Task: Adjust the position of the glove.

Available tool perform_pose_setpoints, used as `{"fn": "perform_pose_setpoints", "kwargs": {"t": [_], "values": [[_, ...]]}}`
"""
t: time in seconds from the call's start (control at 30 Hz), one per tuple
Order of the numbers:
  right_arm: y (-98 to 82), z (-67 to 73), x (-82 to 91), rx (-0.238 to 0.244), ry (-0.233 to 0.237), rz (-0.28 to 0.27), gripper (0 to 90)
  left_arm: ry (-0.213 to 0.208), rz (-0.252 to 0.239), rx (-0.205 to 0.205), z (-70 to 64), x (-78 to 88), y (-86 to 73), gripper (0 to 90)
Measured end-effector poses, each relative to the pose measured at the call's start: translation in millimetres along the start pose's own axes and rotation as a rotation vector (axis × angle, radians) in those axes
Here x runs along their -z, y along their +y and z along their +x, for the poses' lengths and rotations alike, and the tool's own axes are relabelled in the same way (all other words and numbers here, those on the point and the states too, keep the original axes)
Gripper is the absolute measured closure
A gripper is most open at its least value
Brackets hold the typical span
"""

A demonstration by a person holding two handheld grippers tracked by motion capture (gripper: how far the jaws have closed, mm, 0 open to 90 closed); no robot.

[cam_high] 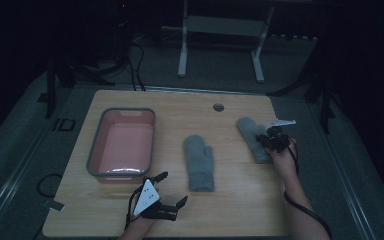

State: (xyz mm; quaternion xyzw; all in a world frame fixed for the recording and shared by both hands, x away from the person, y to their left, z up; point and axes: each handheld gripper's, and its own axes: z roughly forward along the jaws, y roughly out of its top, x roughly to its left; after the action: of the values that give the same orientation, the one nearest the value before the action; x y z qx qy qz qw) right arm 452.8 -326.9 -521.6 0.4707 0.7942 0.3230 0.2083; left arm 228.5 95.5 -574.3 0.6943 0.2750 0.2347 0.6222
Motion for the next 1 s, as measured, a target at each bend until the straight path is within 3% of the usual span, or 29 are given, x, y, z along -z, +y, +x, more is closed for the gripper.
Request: {"fn": "perform_pose_setpoints", "kwargs": {"t": [0.13, 0.3, 0.4, 0.53, 0.57, 0.6, 0.7, 0.83, 1.0], "values": [[-2.2, 11.3, 19.3, -0.046, -0.039, -0.016, 85.2, 0.0, 0.001, 0.001, 0.2, -0.1, 0.0, 0.2], [-9.7, 24.5, 46.4, -0.073, -0.064, -0.056, 85.3, 0.003, -0.002, -0.002, -0.3, 0.1, -0.1, 0.2], [-14.5, 31.4, 61.7, -0.076, -0.107, -0.072, 85.3, 0.003, -0.003, 0.001, -0.1, 0.1, -0.1, 0.2], [-23.6, 38.9, 75.3, -0.094, -0.148, -0.079, 85.3, 0.004, -0.003, -0.004, -0.5, 0.1, -0.1, 0.2], [-30.6, 44.1, 81.7, -0.098, -0.182, -0.077, 85.3, 0.004, -0.003, -0.003, -0.4, 0.1, -0.1, 0.2], [-36.2, 46.0, 84.3, -0.114, -0.175, -0.084, 85.3, 0.003, -0.003, 0.0, -0.2, 0.0, -0.1, 0.3], [-44.1, 49.3, 84.8, -0.117, -0.183, -0.081, 85.3, 0.003, -0.003, 0.0, -0.2, 0.0, -0.1, 0.2], [-62.4, 54.1, 77.7, -0.13, -0.187, -0.037, 85.1, 0.004, -0.003, -0.002, -0.4, 0.1, -0.1, 0.2], [-78.1, 55.9, 61.4, -0.146, -0.152, 0.005, 83.2, 0.004, -0.003, -0.001, -0.4, 0.1, -0.1, 0.2]]}}
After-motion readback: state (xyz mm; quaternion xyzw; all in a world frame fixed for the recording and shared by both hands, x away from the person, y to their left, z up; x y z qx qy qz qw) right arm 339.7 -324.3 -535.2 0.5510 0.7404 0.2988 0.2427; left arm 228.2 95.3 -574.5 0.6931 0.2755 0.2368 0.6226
